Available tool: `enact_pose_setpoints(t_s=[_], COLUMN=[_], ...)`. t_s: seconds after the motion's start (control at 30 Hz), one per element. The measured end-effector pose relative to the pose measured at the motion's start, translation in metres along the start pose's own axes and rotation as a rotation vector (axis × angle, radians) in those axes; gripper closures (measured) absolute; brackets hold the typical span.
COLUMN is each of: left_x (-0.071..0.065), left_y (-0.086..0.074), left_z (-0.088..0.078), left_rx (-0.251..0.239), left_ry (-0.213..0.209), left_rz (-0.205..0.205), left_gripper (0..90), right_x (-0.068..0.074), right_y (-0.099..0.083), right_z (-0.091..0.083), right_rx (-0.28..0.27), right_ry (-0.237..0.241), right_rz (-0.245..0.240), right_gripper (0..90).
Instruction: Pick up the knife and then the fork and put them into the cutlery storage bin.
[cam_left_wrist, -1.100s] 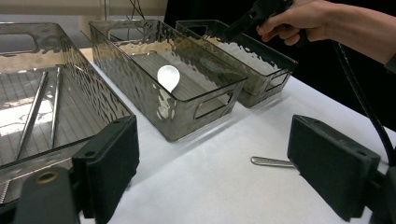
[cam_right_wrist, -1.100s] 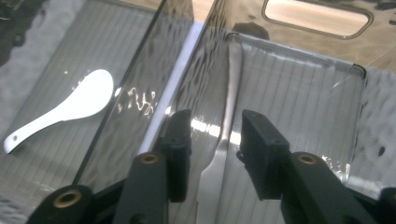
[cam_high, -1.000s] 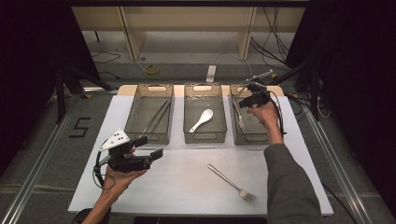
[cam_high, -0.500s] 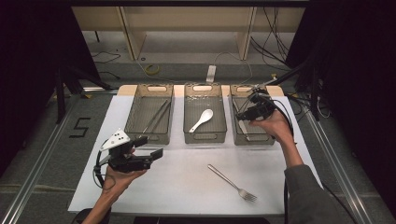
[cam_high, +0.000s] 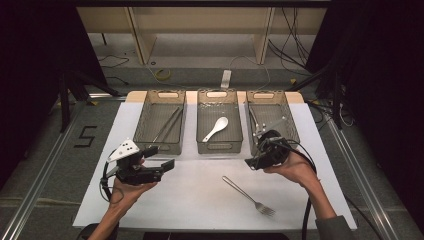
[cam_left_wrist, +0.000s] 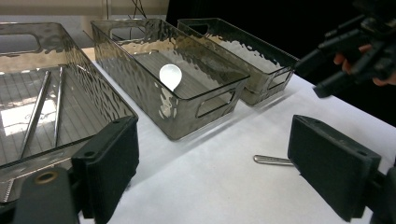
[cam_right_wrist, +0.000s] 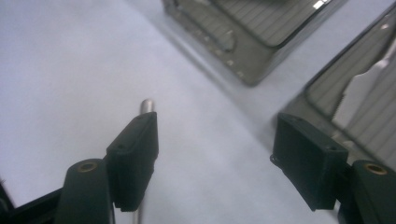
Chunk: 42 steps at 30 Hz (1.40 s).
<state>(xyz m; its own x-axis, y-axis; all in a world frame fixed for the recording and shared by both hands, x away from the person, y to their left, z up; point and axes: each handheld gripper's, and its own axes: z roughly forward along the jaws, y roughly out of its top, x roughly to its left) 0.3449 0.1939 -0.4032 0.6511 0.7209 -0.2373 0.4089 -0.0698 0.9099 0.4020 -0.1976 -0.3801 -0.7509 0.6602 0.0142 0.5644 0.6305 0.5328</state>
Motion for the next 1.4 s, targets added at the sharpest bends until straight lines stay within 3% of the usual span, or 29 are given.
enact_pose_setpoints(t_s=[0.1, 0.3, 0.93, 1.4], left_x=[0.000, -0.001, -0.001, -0.001], left_y=[0.000, 0.000, 0.000, 0.000], left_z=[0.000, 0.000, -0.001, -0.001], left_rx=[0.000, 0.002, -0.008, -0.008], left_ry=[-0.001, -0.006, -0.007, -0.007], left_rz=[0.000, 0.008, 0.003, 0.003], left_gripper=[15.9, 15.9, 15.9, 15.9], right_x=[0.010, 0.025, 0.044, 0.050], right_y=[-0.008, -0.019, -0.026, -0.029], right_z=[0.004, 0.019, 0.036, 0.044], right_rx=[0.007, 0.083, 0.179, 0.234], right_ry=[0.000, 0.009, 0.042, 0.036], right_rz=[-0.018, -0.052, -0.106, -0.124], right_gripper=[31.6, 31.9, 32.4, 33.9])
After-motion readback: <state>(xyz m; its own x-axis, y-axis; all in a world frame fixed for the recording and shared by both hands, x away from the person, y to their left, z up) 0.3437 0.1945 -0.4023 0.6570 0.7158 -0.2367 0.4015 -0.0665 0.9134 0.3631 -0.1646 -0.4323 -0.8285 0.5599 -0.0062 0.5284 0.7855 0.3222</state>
